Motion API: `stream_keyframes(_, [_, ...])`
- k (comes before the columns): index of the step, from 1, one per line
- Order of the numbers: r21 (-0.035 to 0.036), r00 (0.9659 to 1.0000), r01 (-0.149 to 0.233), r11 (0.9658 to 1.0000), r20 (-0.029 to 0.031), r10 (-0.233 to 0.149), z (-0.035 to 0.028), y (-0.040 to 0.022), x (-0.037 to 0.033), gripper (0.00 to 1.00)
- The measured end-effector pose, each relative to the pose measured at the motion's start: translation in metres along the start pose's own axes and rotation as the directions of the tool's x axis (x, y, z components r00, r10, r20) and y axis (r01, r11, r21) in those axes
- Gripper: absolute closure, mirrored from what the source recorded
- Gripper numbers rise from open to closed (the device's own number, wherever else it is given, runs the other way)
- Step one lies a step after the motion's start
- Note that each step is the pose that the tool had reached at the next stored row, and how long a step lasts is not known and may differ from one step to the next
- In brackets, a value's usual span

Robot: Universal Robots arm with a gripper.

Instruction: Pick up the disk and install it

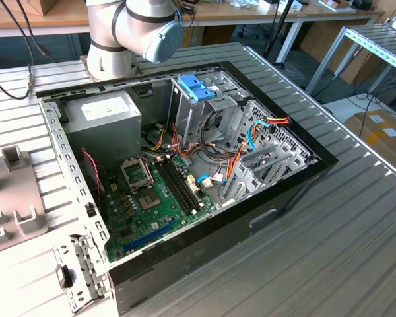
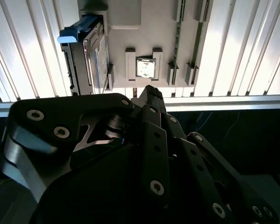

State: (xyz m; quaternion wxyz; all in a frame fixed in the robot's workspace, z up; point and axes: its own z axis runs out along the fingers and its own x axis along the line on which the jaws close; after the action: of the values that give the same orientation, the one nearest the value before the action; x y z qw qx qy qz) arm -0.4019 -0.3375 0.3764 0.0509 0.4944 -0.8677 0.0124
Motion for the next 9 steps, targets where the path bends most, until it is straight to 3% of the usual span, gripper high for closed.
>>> stream_keyframes(9, [0.0027,0.9996,0.027,0.9996,-0.0008,-0.027,0.0,0.0,0.0,0.89])
